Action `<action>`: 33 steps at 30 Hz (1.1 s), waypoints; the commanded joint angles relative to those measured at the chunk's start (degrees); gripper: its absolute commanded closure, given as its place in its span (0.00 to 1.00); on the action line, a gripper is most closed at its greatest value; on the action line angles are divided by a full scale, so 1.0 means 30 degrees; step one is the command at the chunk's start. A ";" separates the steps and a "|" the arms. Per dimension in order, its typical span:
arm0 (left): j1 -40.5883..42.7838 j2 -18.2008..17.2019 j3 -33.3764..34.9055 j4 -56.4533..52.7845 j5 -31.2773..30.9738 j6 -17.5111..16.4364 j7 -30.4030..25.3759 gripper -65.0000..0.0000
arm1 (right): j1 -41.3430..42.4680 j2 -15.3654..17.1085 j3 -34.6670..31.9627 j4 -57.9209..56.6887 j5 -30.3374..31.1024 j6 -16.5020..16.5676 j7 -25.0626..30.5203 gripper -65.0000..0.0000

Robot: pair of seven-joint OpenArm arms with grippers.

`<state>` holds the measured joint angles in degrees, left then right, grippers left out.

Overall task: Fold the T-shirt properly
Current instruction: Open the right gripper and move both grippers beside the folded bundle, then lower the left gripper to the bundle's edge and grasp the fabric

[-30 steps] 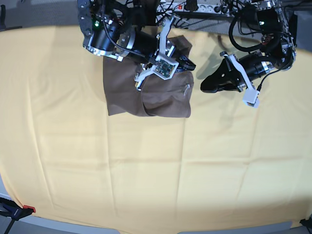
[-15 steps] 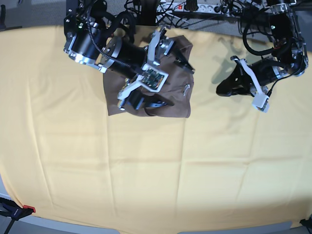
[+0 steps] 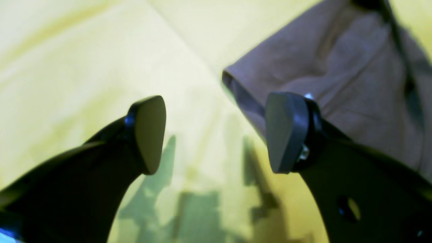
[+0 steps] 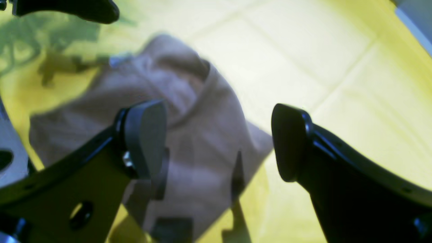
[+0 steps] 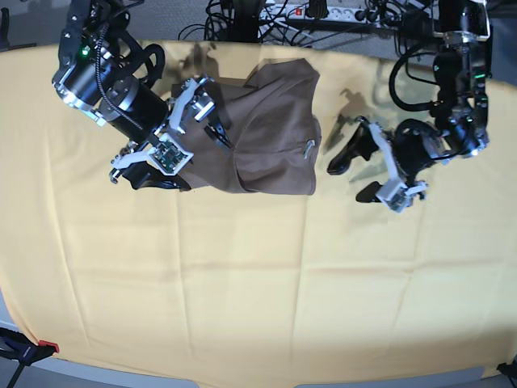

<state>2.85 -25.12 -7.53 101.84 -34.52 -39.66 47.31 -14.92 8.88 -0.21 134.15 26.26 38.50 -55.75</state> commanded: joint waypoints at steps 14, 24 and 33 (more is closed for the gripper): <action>-0.2193 -0.0189 0.2761 -0.1166 0.2747 -0.0114 -0.2994 0.29 | -0.0277 0.1858 0.3118 0.0284 0.0240 -0.1056 0.0525 0.24; -0.4459 -0.0189 0.2769 -0.5836 0.2710 -0.0114 -0.5493 0.44 | -0.0277 0.1858 0.3118 0.0284 0.0313 -0.1049 0.0714 0.24; -0.5865 -0.0262 0.6018 -0.6594 0.2353 -0.0114 -0.3825 0.39 | -0.0284 0.1858 0.3104 0.0284 0.0284 -0.1049 0.0707 0.24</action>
<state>-13.08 -25.21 11.22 81.23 -26.59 -39.72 37.21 -16.19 14.11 8.84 134.15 26.57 35.40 -55.09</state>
